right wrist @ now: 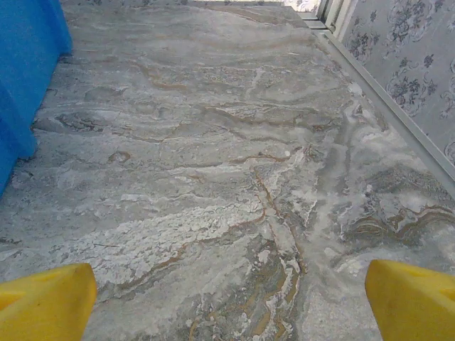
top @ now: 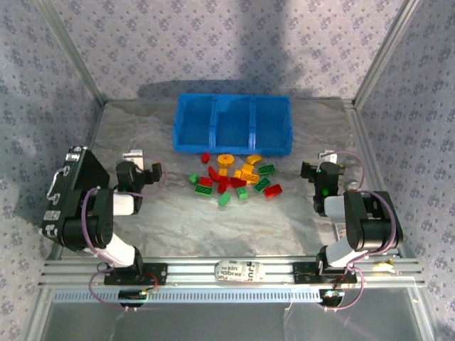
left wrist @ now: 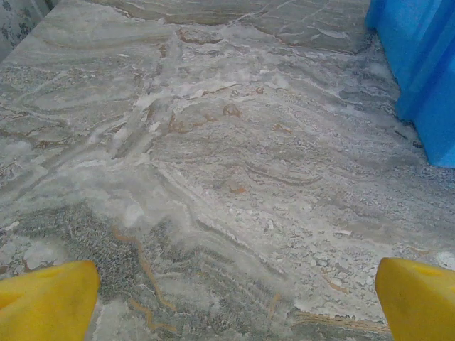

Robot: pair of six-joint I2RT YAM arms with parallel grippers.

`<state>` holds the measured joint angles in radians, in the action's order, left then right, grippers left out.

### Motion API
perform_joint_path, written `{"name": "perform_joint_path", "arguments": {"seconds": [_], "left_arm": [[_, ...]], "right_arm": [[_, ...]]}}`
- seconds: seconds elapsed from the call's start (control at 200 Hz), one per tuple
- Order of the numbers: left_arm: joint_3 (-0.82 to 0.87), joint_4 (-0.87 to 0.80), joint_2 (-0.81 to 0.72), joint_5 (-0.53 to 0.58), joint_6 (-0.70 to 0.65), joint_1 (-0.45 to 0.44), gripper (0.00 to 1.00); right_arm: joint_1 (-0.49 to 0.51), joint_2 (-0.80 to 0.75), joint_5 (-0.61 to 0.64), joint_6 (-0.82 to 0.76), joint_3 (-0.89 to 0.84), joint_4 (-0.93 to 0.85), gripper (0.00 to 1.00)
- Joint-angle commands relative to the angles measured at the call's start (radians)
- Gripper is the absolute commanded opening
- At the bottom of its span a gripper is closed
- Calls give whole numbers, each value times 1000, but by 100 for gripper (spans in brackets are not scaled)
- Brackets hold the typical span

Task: Sort the legos into containers by color

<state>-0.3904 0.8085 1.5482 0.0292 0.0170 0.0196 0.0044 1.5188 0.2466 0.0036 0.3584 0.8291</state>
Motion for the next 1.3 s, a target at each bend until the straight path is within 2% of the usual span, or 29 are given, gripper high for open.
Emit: {"name": "perform_joint_path", "arguments": {"seconds": [0.0, 0.979, 1.224, 1.294], "left_arm": [[-18, 21, -10, -20, 9, 6, 100], [-18, 21, -9, -20, 9, 6, 100], [-19, 20, -8, 4, 17, 7, 100], [-10, 34, -11, 42, 32, 6, 100]], "right_arm": [[0, 2, -4, 3, 18, 8, 99], [-1, 1, -5, 3, 16, 10, 99], [0, 2, -4, 3, 16, 9, 99], [-1, 0, -4, 3, 16, 10, 99]]}}
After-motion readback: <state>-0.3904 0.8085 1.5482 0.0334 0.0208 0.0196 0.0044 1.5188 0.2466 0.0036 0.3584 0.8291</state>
